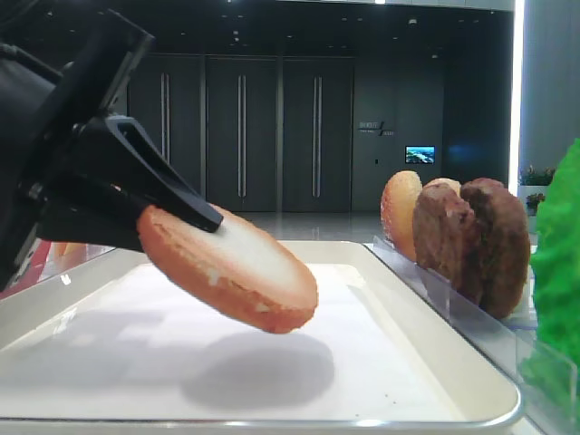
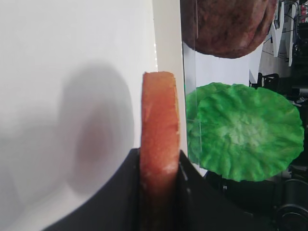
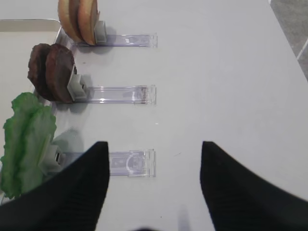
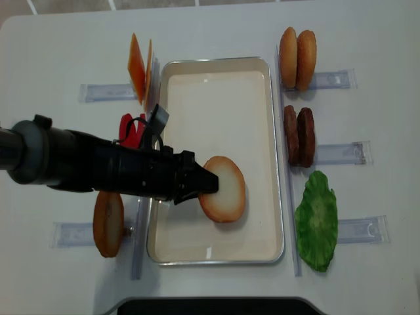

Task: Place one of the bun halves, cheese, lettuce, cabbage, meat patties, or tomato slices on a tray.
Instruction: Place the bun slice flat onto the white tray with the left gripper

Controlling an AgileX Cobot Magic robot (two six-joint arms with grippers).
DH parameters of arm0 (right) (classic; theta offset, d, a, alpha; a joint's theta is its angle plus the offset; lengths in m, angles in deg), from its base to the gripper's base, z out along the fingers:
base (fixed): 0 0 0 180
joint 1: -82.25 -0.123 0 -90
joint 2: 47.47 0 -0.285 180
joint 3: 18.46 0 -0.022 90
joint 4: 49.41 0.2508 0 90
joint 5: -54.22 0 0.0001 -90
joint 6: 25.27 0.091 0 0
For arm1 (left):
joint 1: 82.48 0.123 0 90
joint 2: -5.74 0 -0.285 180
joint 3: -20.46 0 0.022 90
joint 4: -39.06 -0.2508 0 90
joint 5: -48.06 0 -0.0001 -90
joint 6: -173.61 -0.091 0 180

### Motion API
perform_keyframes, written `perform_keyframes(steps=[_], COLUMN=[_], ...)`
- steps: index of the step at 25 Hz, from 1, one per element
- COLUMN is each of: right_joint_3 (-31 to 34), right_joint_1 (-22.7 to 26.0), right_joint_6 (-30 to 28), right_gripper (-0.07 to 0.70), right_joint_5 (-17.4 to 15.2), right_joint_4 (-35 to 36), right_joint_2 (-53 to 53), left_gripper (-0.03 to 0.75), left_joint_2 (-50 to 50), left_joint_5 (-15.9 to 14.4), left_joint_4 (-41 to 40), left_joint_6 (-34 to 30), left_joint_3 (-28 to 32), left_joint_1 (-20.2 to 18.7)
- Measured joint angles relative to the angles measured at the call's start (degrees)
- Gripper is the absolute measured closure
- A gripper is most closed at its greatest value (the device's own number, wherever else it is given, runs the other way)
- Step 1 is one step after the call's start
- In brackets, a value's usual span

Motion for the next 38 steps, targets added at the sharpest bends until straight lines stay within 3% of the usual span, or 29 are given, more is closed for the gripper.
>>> perform_keyframes(steps=[22,38], right_joint_3=[0.00,0.00], right_joint_1=[0.00,0.00], right_joint_6=[0.00,0.00], right_gripper=[0.231,0.231], right_joint_5=[0.00,0.00], right_joint_4=[0.00,0.00], right_joint_2=[0.00,0.00], left_gripper=[0.596,0.596], left_joint_2=[0.00,0.00], left_joint_5=[1.43,4.04], left_joint_4=[0.28,0.45], left_joint_6=[-2.14,-2.57], left_joint_3=[0.00,-0.41], left_joint_1=[0.00,0.00])
